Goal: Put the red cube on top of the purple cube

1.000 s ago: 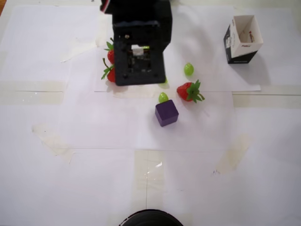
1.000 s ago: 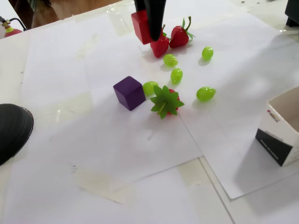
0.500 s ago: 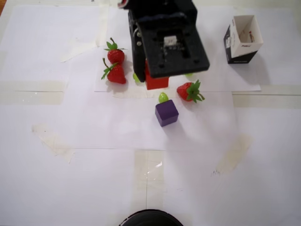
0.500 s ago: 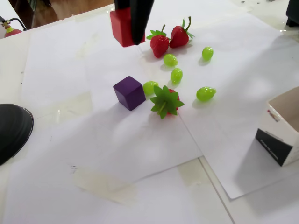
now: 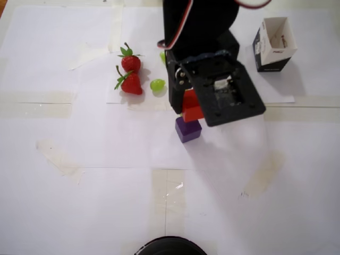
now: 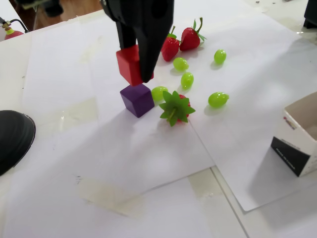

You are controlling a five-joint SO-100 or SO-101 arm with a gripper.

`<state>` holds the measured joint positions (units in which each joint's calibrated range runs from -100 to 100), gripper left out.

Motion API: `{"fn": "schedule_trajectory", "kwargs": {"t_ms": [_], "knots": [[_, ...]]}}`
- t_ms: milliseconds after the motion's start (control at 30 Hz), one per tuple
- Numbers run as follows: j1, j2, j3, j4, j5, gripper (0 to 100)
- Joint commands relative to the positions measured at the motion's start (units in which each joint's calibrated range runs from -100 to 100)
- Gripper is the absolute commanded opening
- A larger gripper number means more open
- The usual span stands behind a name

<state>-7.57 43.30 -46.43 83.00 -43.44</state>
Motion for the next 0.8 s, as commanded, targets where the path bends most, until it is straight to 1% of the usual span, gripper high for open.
{"fn": "schedule_trajectory", "kwargs": {"t_ms": [0,133,333,533,767], "knots": [[-0.45,-0.13,-6.12,-0.65,0.63,3],[-0.16,1.24,-7.85,-0.49,1.07,3],[0.36,3.65,-13.12,2.78,1.81,3],[0.87,6.40,-19.67,7.19,1.95,3],[1.09,11.90,-28.85,9.81,2.39,3]]}}
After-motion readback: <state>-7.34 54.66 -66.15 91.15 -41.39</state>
